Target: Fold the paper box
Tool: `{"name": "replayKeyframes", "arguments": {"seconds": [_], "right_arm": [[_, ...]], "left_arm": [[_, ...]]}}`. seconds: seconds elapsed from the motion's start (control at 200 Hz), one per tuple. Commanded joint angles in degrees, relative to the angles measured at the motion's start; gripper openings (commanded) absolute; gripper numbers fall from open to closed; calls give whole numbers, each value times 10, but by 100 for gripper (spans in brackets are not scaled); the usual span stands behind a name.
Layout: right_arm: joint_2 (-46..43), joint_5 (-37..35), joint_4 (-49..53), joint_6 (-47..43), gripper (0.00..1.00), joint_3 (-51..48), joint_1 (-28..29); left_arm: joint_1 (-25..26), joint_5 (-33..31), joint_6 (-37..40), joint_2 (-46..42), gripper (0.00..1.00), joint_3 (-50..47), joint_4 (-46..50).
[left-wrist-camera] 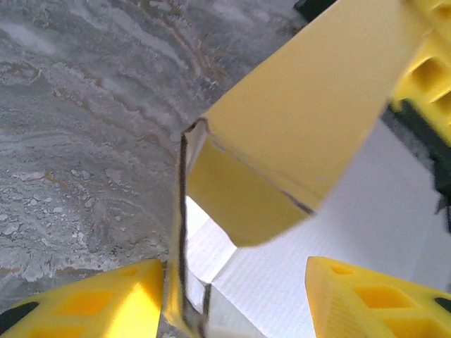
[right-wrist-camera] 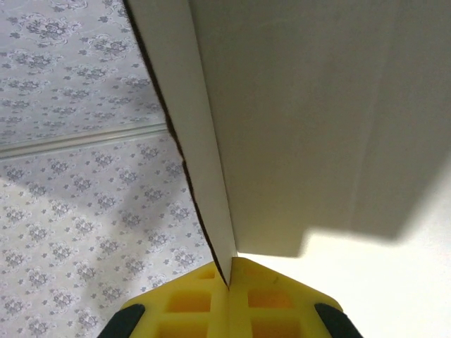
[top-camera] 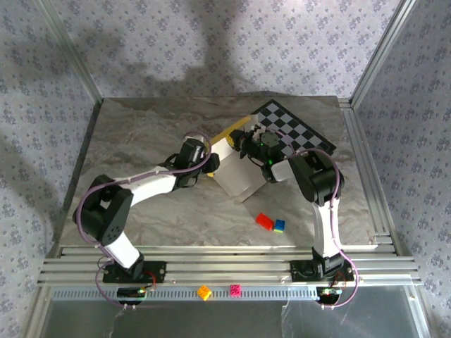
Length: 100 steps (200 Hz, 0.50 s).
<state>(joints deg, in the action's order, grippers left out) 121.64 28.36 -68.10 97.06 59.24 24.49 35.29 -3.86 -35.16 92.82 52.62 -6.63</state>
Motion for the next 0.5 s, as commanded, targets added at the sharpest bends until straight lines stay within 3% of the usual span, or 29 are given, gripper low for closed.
{"name": "replayKeyframes", "arguments": {"seconds": [0.0, 0.495], "right_arm": [[17, 8, -17, 1, 0, 2, -8], [34, 1, -25, 16, 0, 19, -12]], "left_arm": [[3, 18, -38, -45, 55, -13, -28], [6, 46, -54, 20, 50, -12, -81]]}}
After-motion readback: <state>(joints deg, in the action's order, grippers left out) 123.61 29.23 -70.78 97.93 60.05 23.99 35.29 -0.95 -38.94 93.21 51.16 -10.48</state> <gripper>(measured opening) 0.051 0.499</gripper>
